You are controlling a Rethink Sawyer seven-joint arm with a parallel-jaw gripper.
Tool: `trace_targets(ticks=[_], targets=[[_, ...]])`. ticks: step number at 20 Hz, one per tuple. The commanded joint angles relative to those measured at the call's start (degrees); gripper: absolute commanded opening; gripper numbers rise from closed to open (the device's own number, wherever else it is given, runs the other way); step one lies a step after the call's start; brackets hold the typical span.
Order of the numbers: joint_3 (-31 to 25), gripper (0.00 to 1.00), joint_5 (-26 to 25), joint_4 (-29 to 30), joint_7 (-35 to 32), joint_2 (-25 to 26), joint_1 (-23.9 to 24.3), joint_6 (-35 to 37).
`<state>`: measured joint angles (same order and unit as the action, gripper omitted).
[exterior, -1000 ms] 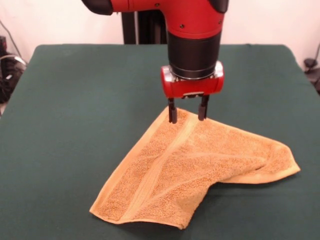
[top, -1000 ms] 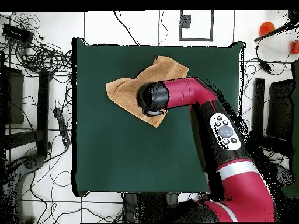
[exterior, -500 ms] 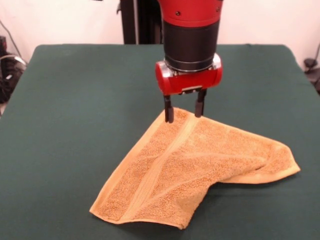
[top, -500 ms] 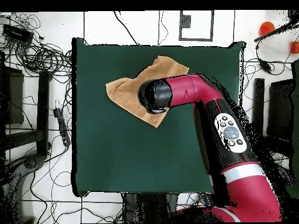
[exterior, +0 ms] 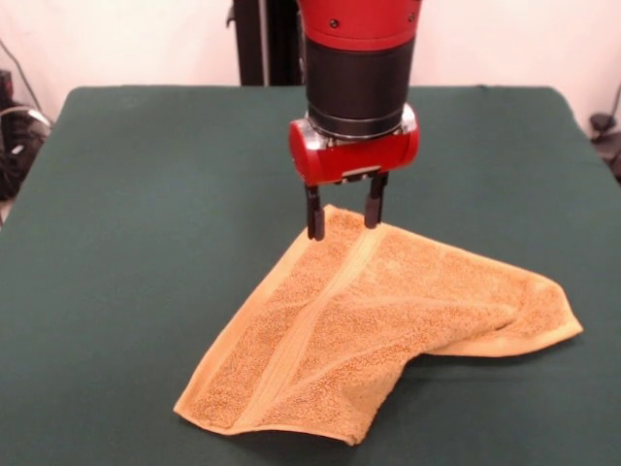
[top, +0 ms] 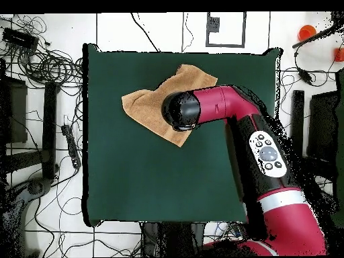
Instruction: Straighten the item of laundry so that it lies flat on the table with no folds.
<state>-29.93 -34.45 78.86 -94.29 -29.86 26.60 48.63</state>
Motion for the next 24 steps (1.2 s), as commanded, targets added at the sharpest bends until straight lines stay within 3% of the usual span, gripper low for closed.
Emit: trace_targets(ticks=[1, 14, 24], targets=[[-4.3, 1.0, -2.5, 1.9, 14.9, 2.6, -1.1, 1.7], [-2.7, 1.0, -4.0, 5.6, 10.8, 2.7, -1.2, -2.5], [-0.3, 1.0, -2.4, 6.8, 3.5, 2.4, -1.2, -5.0]])
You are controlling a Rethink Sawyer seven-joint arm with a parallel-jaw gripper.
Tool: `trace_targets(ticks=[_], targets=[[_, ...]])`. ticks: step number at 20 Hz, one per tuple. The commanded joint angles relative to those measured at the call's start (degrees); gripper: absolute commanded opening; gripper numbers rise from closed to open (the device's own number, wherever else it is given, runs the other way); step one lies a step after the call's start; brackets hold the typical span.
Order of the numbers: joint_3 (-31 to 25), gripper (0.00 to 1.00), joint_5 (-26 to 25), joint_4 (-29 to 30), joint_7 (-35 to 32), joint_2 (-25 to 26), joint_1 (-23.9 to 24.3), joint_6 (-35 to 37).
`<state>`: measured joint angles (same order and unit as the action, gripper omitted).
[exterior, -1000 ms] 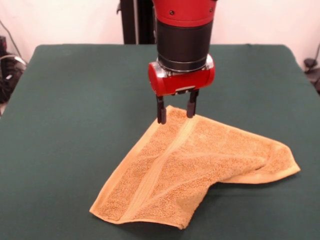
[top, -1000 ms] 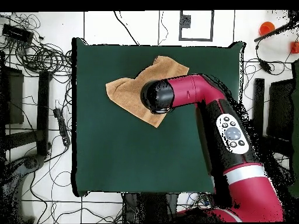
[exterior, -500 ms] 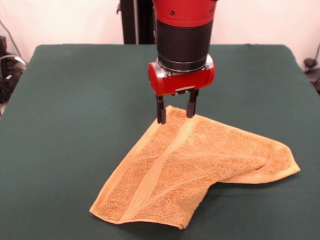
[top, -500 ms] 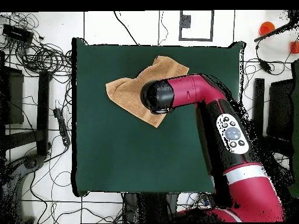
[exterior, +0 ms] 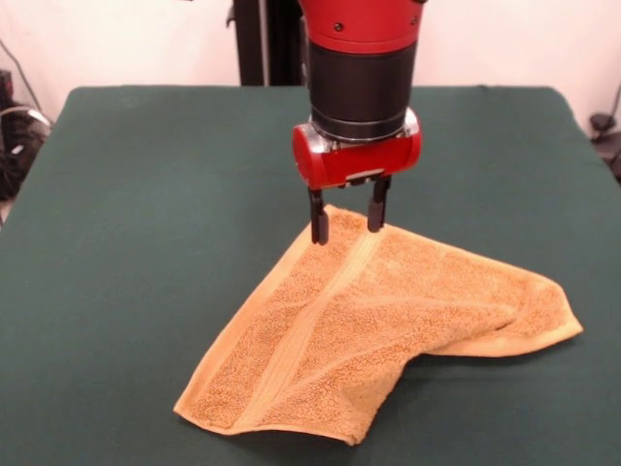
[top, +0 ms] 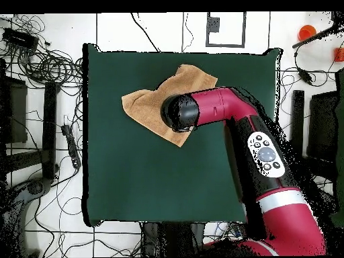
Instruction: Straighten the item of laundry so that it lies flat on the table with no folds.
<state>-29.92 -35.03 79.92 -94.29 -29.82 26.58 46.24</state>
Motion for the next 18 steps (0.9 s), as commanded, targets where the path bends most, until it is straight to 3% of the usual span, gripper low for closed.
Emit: trace_targets(ticks=[1, 18], targets=[[-0.2, 1.0, -1.6, 5.9, 2.9, 2.3, -1.2, -2.8], [2.9, 1.0, 0.6, 4.2, -3.8, 1.8, -3.2, -2.2]])
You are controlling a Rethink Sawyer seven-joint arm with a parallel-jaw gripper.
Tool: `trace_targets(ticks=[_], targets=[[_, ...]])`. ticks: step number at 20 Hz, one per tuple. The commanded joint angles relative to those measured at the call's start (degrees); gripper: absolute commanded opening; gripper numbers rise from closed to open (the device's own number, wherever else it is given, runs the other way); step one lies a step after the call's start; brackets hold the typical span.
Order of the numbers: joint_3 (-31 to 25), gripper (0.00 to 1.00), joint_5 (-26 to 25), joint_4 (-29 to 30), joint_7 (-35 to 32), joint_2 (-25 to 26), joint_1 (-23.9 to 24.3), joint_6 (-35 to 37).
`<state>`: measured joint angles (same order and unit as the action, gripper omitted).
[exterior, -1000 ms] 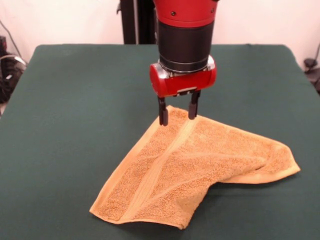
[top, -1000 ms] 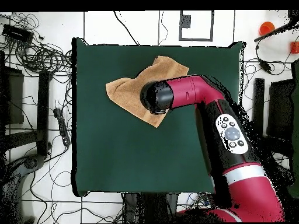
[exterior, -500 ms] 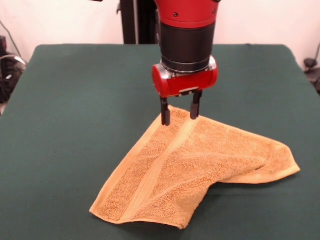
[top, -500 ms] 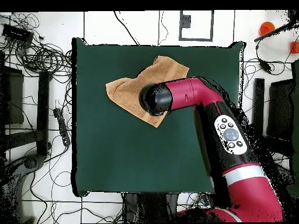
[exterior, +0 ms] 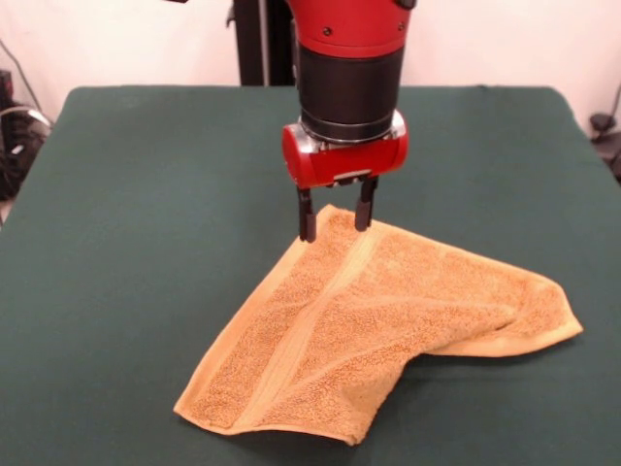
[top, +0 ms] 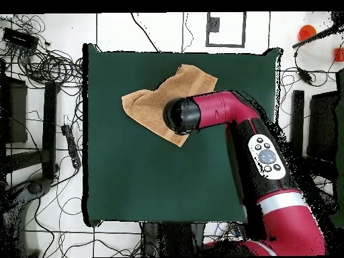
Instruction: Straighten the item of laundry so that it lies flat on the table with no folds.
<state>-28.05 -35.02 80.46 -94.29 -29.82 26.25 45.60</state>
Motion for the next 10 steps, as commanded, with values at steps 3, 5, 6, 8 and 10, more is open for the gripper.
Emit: trace_targets(ticks=[3, 5, 6, 8, 10], targets=[[1.6, 1.0, 0.5, 3.7, -4.5, 1.7, -3.0, -2.0], [2.0, 1.0, 0.5, 3.5, -5.0, 1.7, -3.3, -2.1], [2.2, 1.0, 0.6, 3.4, -5.4, 1.7, -3.4, -2.1], [2.7, 1.0, 1.1, 3.6, -6.4, 1.7, -3.5, -2.2], [3.3, 1.0, 1.7, 3.6, -7.7, 1.7, -3.6, -2.3]])
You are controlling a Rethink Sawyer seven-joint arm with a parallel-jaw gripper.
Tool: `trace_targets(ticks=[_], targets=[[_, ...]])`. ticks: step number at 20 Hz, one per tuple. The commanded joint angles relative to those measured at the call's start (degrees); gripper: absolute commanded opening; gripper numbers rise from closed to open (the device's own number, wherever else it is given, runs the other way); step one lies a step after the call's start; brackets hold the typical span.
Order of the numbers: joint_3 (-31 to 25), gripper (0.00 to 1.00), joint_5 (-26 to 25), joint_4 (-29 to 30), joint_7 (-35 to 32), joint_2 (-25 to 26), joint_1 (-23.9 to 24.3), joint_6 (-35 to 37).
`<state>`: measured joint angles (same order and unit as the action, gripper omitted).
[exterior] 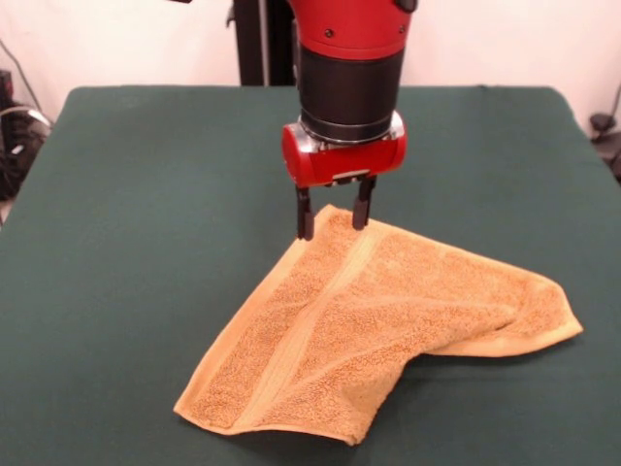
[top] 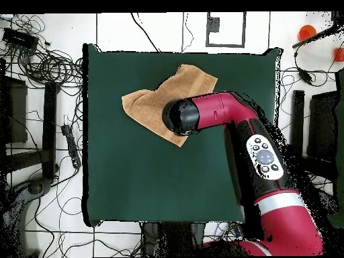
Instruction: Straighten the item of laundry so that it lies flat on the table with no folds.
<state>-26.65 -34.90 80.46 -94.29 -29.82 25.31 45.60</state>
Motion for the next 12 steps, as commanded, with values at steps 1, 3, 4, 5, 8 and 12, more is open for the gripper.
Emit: trace_targets(ticks=[1, 3, 4, 5, 8, 12], targets=[[2.0, 1.0, 2.0, 3.5, -7.6, 1.8, -2.6, -2.3], [2.1, 1.0, 2.9, 3.5, -8.0, 2.0, -2.4, -2.1], [2.3, 1.0, 3.1, 3.6, -8.2, 1.9, -2.4, -2.2], [2.6, 1.0, 3.2, 3.7, -8.5, 1.8, -2.5, -2.4], [3.3, 1.0, 3.8, 3.6, -8.8, 2.1, -2.6, -3.1], [4.3, 1.0, 4.1, 3.2, -9.6, 2.4, -2.7, -3.8]])
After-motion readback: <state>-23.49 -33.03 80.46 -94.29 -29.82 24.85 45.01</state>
